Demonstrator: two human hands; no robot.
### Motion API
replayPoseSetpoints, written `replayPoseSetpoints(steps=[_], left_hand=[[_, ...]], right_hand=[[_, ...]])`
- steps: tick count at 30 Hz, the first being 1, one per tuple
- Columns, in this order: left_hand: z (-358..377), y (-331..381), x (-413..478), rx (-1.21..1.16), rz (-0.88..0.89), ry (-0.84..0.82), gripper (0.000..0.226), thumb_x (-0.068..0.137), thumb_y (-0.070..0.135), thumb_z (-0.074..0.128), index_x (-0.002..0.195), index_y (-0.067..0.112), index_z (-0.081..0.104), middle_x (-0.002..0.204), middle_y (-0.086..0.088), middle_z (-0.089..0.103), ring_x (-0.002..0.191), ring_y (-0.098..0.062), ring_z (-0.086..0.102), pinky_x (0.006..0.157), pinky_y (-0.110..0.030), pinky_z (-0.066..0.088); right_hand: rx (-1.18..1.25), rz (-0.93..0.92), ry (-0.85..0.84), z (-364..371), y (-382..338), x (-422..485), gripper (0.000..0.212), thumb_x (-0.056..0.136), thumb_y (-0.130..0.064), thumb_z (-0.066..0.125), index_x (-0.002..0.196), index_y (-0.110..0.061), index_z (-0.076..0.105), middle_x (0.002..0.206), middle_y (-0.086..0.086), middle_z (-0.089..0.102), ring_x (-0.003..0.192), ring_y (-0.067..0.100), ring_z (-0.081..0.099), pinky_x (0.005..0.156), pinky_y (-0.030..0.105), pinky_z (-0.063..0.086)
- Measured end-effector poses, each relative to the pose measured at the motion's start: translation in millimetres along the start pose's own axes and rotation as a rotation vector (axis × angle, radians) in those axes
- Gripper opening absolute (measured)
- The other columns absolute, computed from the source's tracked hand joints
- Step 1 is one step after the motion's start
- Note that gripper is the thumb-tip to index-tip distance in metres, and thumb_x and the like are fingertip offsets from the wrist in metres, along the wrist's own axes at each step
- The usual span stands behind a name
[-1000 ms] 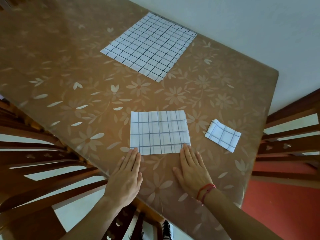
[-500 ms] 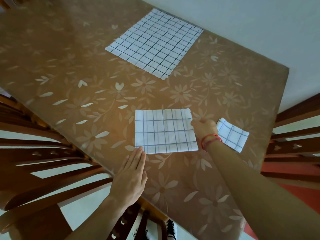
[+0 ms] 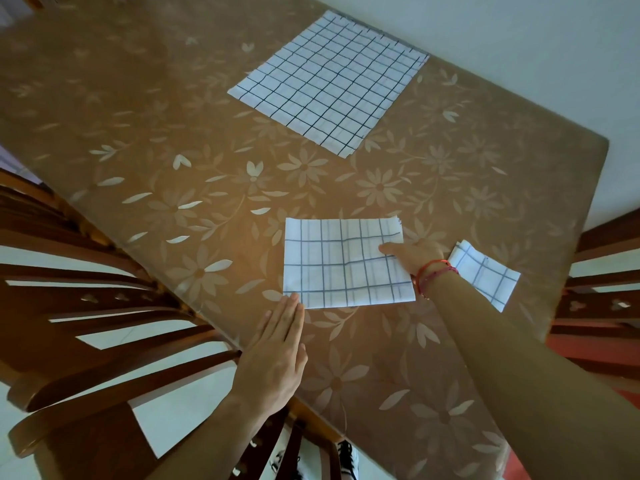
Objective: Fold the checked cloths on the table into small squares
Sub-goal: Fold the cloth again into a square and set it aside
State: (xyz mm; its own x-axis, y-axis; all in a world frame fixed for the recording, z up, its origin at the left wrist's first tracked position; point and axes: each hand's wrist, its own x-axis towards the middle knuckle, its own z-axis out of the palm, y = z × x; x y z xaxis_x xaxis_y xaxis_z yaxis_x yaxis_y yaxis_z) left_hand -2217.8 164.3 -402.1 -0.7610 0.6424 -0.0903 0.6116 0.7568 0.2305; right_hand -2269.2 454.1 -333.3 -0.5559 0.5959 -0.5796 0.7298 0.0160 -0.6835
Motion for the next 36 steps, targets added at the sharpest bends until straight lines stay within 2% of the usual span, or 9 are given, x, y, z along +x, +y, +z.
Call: replayPoseSetpoints(steps=[4,12,17,19,22,25,30,33,36], left_hand=[[1.0,-1.1,-0.8,-0.026,-0.013,-0.01,0.061,0.098,0.036,0.023,0.153,0.009,0.025,0.162,-0.006,0.016,0.149,-0.017,0.012,0.116,-0.04,0.025],[-2.6,-7.1,0.1,-0.147,0.007,0.011,0.074,0.094,0.038,0.045,0.154,0.005,0.016,0.163,-0.008,0.012,0.149,-0.018,0.013,0.113,-0.039,0.036],[-9.3,-2.9,2.3,-0.166,0.019,0.054,0.077,0.088,0.029,0.064,0.151,0.005,0.026,0.16,-0.009,0.023,0.146,-0.021,0.025,0.103,-0.039,0.047],[-11.9,5.1,4.4,-0.164,0.046,0.073,0.074,0.09,0.032,0.059,0.151,0.007,0.026,0.16,-0.007,0.023,0.145,-0.019,0.026,0.103,-0.035,0.048],[-18.8,18.1,10.3,-0.142,0.062,0.081,0.074,0.09,0.034,0.059,0.151,0.008,0.028,0.16,-0.006,0.025,0.145,-0.018,0.028,0.1,-0.03,0.048],[-21.2,25.7,18.0,-0.147,0.134,0.083,0.074,0.089,0.028,0.063,0.15,0.005,0.029,0.158,-0.011,0.026,0.147,-0.022,0.023,0.111,-0.042,0.039],[-20.5,28.4,22.6,-0.07,0.171,0.022,0.092,0.068,0.022,0.085,0.145,0.006,0.037,0.151,-0.014,0.039,0.142,-0.026,0.034,0.115,-0.043,0.032],[-13.2,24.0,16.9,-0.042,0.19,-0.013,0.087,0.071,0.035,0.083,0.142,0.004,0.044,0.147,-0.016,0.045,0.137,-0.028,0.042,0.116,-0.041,0.029],[-8.9,19.1,12.2,-0.019,0.196,0.005,0.083,0.07,0.026,0.084,0.14,0.002,0.047,0.147,-0.017,0.045,0.138,-0.03,0.04,0.113,-0.041,0.023]], right_hand=[[-0.004,-0.052,0.004,-1.7,4.2,1.3,0.015,0.077,-0.016,0.076,0.09,-0.018,0.069,0.075,-0.005,0.066,0.085,0.022,0.067,0.083,0.036,0.055],[0.053,-0.035,0.079,-17.2,32.3,-16.0,0.009,0.079,-0.019,0.076,0.078,-0.016,0.068,0.078,-0.001,0.068,0.069,0.011,0.063,0.057,0.022,0.048],[0.322,0.082,0.23,-20.6,53.9,-40.4,0.012,0.078,-0.019,0.075,0.075,-0.012,0.066,0.074,0.0,0.066,0.069,0.013,0.061,0.057,0.022,0.051],[0.476,0.14,0.236,-14.2,63.9,-53.4,0.014,0.073,-0.016,0.078,0.073,-0.009,0.066,0.082,0.009,0.07,0.077,0.021,0.066,0.067,0.029,0.059],[0.663,0.247,0.122,-2.0,69.0,-78.6,0.015,0.074,-0.003,0.075,0.086,-0.006,0.066,0.082,0.011,0.069,0.073,0.027,0.068,0.071,0.046,0.059],[0.716,0.323,0.01,10.3,74.9,-98.7,0.025,0.072,0.001,0.074,0.094,-0.004,0.063,0.075,0.012,0.065,0.054,0.021,0.063,0.052,0.035,0.055],[0.767,0.334,-0.112,20.8,91.6,-122.3,0.032,0.075,0.003,0.072,0.104,-0.001,0.062,0.091,0.02,0.069,0.074,0.032,0.068,0.053,0.033,0.054],[0.814,0.333,-0.255,21.1,103.0,-130.7,0.03,0.078,0.006,0.065,0.108,0.002,0.06,0.088,0.021,0.069,0.072,0.033,0.067,0.058,0.037,0.057],[0.739,0.221,-0.424,16.0,119.6,-131.0,0.043,0.064,0.008,0.063,0.107,0.01,0.06,0.098,0.037,0.063,0.085,0.049,0.065,0.06,0.041,0.053]])
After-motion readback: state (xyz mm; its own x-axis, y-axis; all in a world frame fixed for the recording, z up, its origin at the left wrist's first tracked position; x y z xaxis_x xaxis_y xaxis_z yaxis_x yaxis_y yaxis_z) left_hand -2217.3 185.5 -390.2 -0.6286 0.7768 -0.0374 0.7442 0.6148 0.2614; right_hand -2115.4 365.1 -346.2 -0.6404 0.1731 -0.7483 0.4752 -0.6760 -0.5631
